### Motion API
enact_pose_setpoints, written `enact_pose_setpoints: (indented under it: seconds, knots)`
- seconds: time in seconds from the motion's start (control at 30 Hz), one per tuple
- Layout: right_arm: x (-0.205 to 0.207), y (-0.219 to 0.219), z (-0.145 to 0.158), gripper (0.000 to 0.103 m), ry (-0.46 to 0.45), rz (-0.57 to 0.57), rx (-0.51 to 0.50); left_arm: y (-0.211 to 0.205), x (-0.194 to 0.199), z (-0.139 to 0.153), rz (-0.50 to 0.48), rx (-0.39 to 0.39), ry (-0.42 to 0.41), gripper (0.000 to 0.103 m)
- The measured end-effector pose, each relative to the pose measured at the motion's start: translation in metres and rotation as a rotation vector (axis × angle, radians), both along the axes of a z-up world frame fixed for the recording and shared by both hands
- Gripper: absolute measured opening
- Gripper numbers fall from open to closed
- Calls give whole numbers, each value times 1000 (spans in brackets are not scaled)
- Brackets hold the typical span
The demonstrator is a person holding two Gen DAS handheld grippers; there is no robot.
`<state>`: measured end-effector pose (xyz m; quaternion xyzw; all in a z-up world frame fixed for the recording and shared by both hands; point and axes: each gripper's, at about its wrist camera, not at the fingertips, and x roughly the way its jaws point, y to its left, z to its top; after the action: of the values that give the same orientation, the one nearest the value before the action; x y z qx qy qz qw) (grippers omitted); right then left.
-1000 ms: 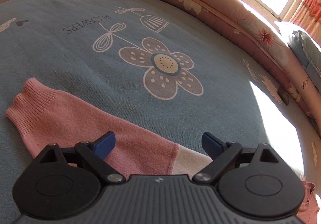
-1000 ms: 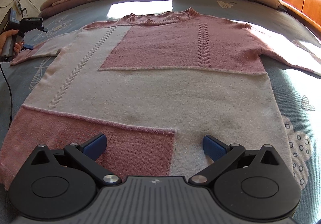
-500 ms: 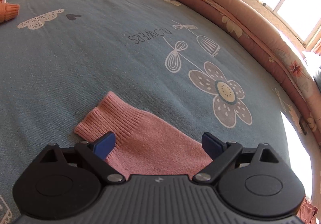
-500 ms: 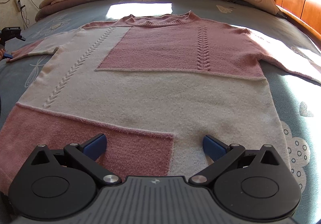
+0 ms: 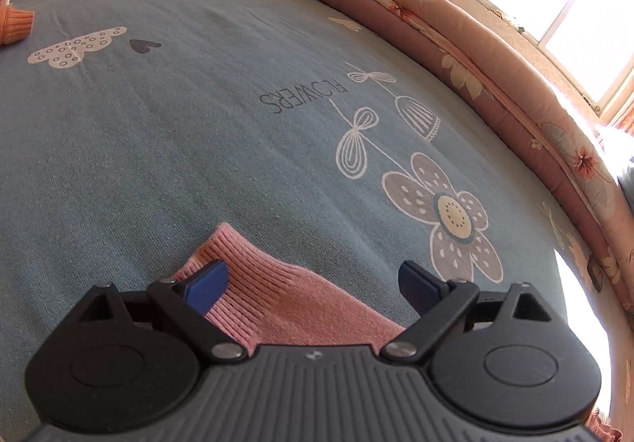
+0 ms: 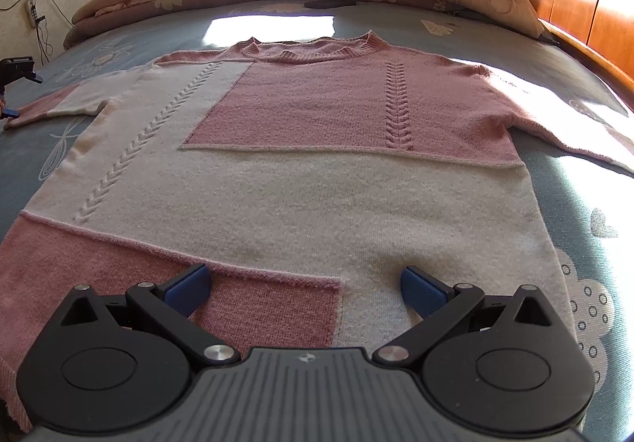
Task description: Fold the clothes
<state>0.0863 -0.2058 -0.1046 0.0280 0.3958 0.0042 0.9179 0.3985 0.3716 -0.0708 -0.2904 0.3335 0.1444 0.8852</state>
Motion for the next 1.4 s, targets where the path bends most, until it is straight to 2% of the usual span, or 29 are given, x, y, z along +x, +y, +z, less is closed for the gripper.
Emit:
enact_pose_setpoints:
  seconds: [0.13, 0.17, 0.23, 0.3, 0.33, 0.5, 0.57, 0.67, 0.77, 0.83, 0.93, 1.0, 1.1, 1.27, 1.4]
  knots:
    - [1, 1, -1, 103, -6, -4, -4, -14, 3, -2, -107, 13, -18, 93]
    - [1, 1, -1, 103, -9, -3, -5, -15, 5, -5, -98, 34, -8, 93]
    - [0, 1, -1, 103, -15, -3, -7, -13, 5, -11, 26, 84, 49, 90]
    - [1, 1, -1, 103, -16, -5, -8, -19, 0, -7, 25, 59, 19, 90]
    - [1, 1, -2, 103, -17, -5, -9, -25, -2, -4, -11, 47, 10, 91]
    - [1, 1, -1, 103, -16, -6, -9, -81, -18, 3, -249, 91, 28, 92]
    - [1, 1, 0, 103, -13, -6, -9, -106, -25, -1, -318, 183, 50, 92]
    - [-1, 2, 0, 103, -8, -7, -5, -138, -33, -9, -386, 393, 100, 92]
    - [-2, 1, 1, 103, -3, -6, -1, -151, -48, -15, -446, 506, 83, 93]
    - [-2, 1, 2, 103, 2, -7, 0, -147, -54, -16, -455, 500, 80, 93]
    - [-4, 0, 3, 103, 6, -7, 6, -137, -60, -5, -415, 463, 88, 93]
    - [-4, 0, 3, 103, 8, -7, 10, -140, -62, 3, -440, 444, 56, 93]
    - [-4, 0, 3, 103, 10, -9, 10, -156, -62, 5, -494, 458, 26, 93]
    - [-4, -1, 4, 103, 16, -9, 16, -175, -63, -15, -532, 486, 70, 93]
    - [-5, -3, 6, 103, 20, -10, 30, -166, -72, -10, -496, 416, 88, 93]
